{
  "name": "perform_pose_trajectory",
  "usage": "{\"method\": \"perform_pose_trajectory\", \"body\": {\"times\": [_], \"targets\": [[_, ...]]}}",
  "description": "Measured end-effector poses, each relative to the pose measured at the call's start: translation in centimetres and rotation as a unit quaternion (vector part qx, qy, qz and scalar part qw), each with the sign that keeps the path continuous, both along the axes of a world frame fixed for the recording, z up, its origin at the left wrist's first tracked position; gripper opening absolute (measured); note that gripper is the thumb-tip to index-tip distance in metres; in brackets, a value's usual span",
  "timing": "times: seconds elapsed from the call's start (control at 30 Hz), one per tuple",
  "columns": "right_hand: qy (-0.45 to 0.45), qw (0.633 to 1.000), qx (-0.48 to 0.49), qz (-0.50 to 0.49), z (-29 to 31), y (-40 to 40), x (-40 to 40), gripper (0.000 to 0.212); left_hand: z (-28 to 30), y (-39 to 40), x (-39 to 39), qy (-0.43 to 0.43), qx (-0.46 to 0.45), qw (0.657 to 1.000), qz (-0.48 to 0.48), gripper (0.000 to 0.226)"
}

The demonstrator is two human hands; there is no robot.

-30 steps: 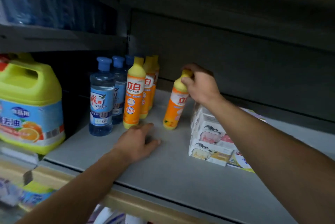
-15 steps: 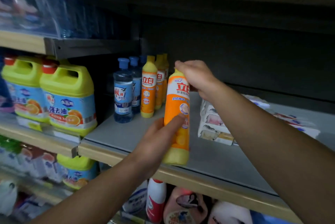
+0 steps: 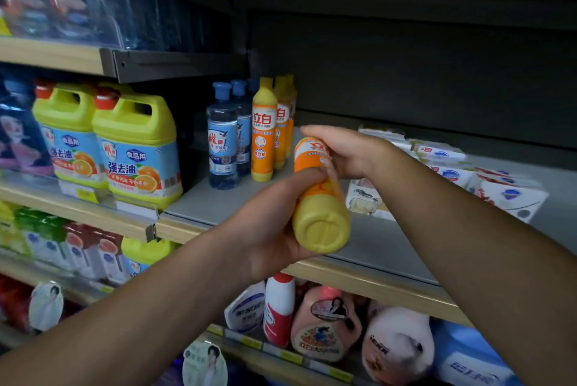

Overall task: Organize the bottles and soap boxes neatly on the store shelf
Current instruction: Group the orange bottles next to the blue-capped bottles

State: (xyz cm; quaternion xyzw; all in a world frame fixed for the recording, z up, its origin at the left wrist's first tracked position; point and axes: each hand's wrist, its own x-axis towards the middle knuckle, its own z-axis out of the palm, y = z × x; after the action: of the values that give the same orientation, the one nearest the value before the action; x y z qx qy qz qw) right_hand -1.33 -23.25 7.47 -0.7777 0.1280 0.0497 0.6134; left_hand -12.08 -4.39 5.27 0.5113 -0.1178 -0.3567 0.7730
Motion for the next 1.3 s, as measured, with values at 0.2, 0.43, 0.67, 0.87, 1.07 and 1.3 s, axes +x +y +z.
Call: {"method": "perform_pose_trajectory", "body": {"times": [0.2,0.43,0.67,0.87,1.07,1.3], "targets": [[-0.188,0.982,0.005,-0.003,2.6,0.1,-2.9,0.039,-2.8,-0.1,2.5,-0.147,0.097,0.983,0.047,0.040],[-0.273,0.872,-0.364,-0.177,3.9,3.7,-4.9,0.063,-6.9,-1.3,4.5,-0.501,0.249,0.789,0.257,0.059],[-0.186,0.979,-0.008,-0.087,3.9,2.5,-5.1,0.047,-4.4,-1.2,2.5,-0.121,-0.066,0.988,0.064,0.053],[-0.139,0.954,0.253,0.084,2.3,0.7,-5.0,0.050,-2.4,0.1,2.2,0.078,-0.229,0.960,-0.142,0.068],[-0.184,0.982,-0.011,-0.049,3.2,1.3,-4.9,0.045,-4.4,0.0,3.9,-0.102,0.002,0.994,0.039,0.062],[-0.257,0.926,-0.240,-0.141,3.1,3.5,-4.4,0.044,-6.7,-0.9,4.2,-0.388,0.186,0.869,0.246,0.040]]}}
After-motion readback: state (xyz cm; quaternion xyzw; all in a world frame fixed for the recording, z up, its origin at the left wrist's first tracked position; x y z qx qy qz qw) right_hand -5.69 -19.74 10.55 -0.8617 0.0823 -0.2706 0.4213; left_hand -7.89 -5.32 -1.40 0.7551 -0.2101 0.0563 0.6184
